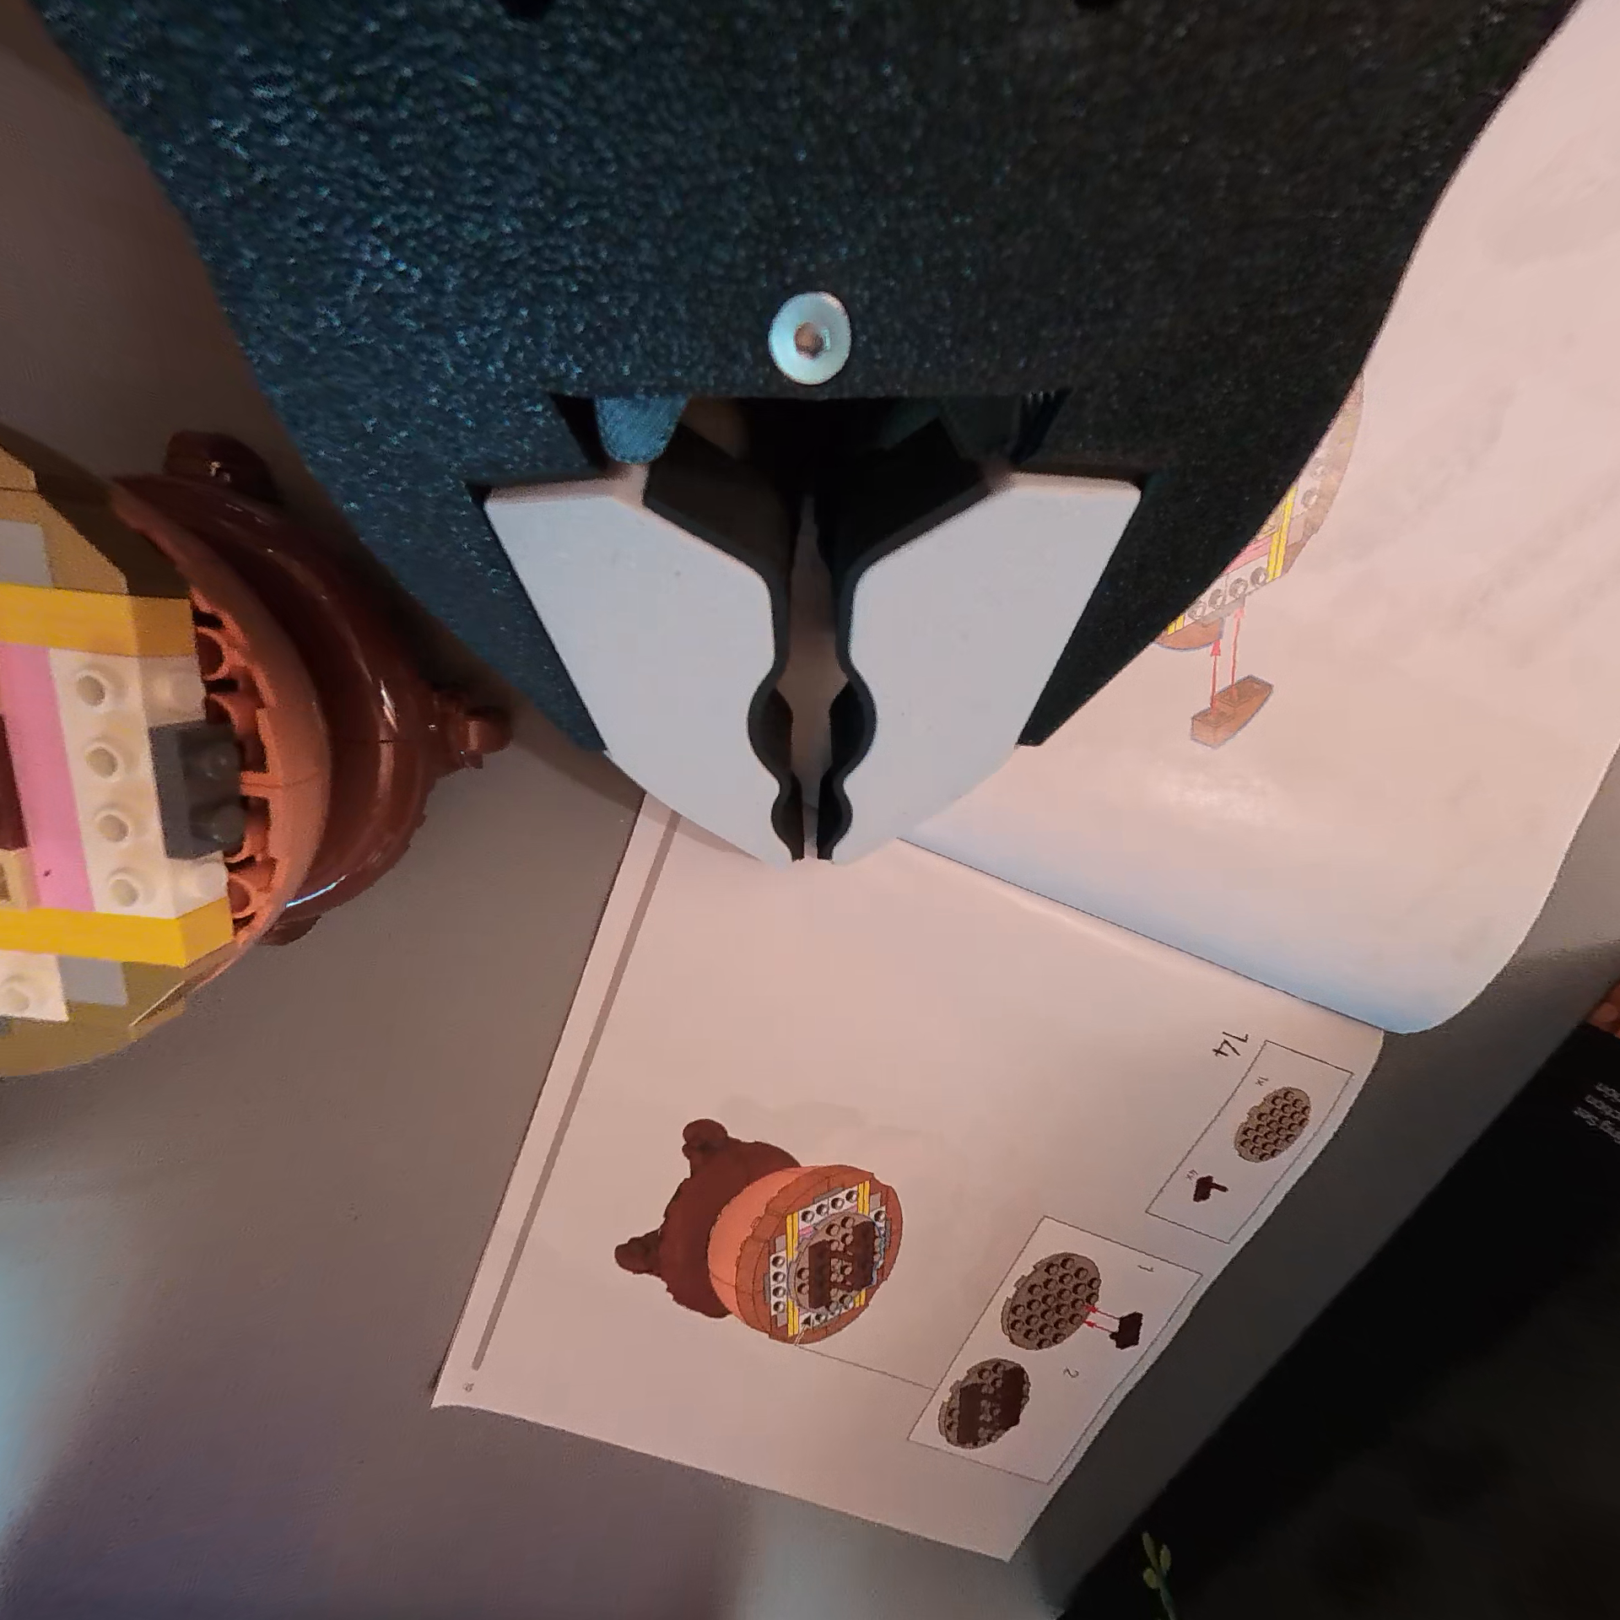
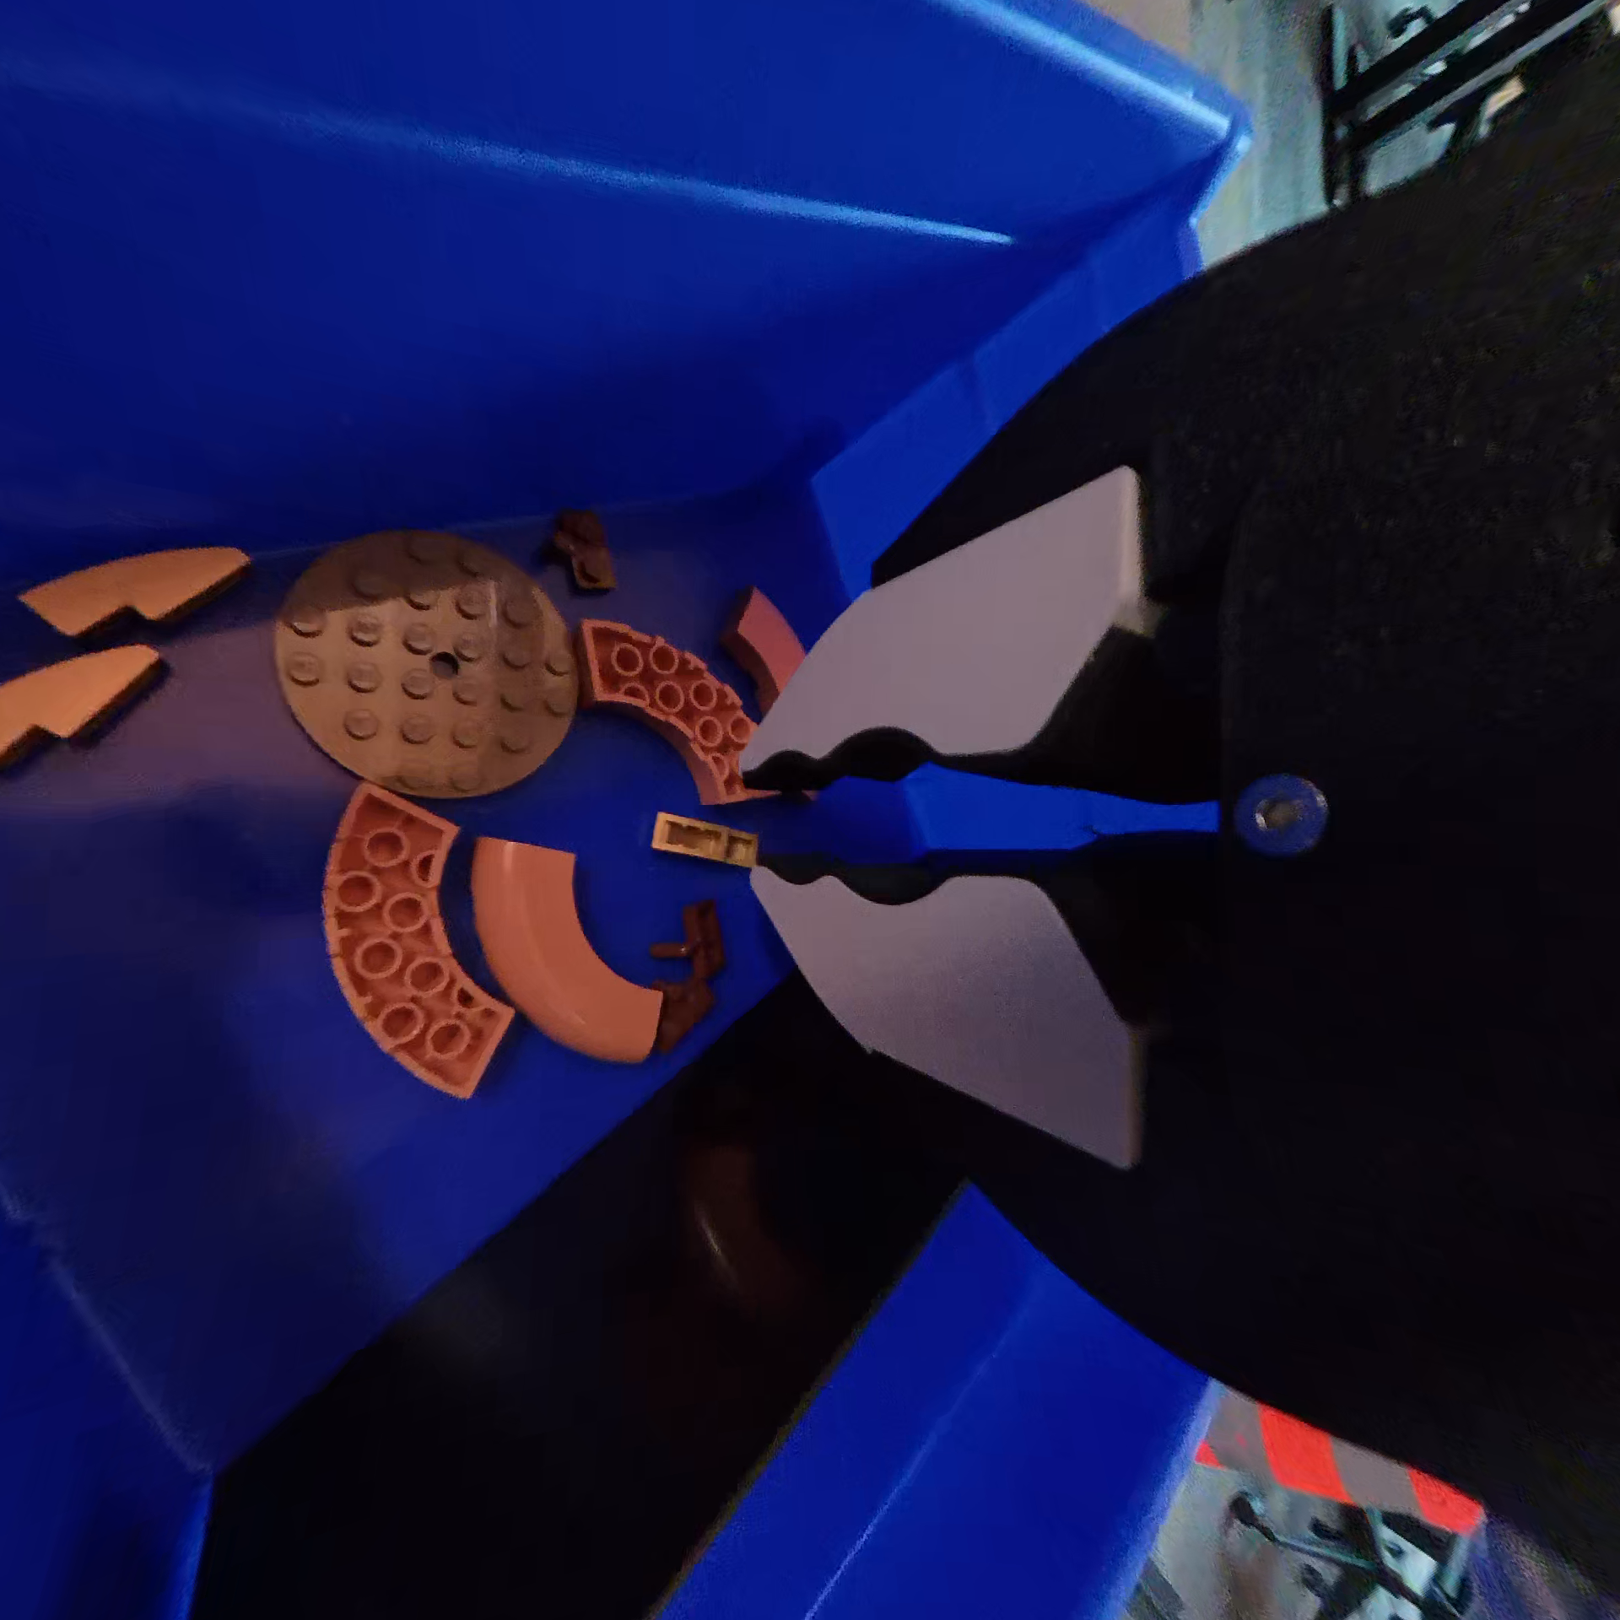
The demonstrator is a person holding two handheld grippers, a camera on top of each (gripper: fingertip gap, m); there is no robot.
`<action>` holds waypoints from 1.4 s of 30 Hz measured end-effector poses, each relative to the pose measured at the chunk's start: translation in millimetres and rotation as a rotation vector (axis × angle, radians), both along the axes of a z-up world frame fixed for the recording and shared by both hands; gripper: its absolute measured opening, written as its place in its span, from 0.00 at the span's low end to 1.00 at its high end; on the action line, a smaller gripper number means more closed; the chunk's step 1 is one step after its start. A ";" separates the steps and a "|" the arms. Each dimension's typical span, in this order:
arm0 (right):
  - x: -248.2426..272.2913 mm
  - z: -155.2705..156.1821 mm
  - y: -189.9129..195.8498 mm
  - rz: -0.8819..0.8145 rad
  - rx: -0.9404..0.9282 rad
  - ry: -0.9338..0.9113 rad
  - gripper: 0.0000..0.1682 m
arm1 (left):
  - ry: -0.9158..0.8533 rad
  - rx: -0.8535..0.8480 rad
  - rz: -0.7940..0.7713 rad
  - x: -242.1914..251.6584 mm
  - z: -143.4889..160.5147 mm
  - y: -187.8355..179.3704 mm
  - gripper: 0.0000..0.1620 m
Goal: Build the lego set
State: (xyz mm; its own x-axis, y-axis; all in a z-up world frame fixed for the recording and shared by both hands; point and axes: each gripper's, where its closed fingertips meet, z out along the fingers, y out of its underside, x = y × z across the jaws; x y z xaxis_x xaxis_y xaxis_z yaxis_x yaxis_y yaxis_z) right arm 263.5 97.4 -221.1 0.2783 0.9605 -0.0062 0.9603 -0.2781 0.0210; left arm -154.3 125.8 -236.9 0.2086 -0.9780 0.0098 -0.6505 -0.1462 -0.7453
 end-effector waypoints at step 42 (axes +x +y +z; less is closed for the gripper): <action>-259.8 -2.9 12.9 0.684 0.012 0.146 0.13 | 0.009 0.046 0.003 -0.1 0.1 0.8 0.02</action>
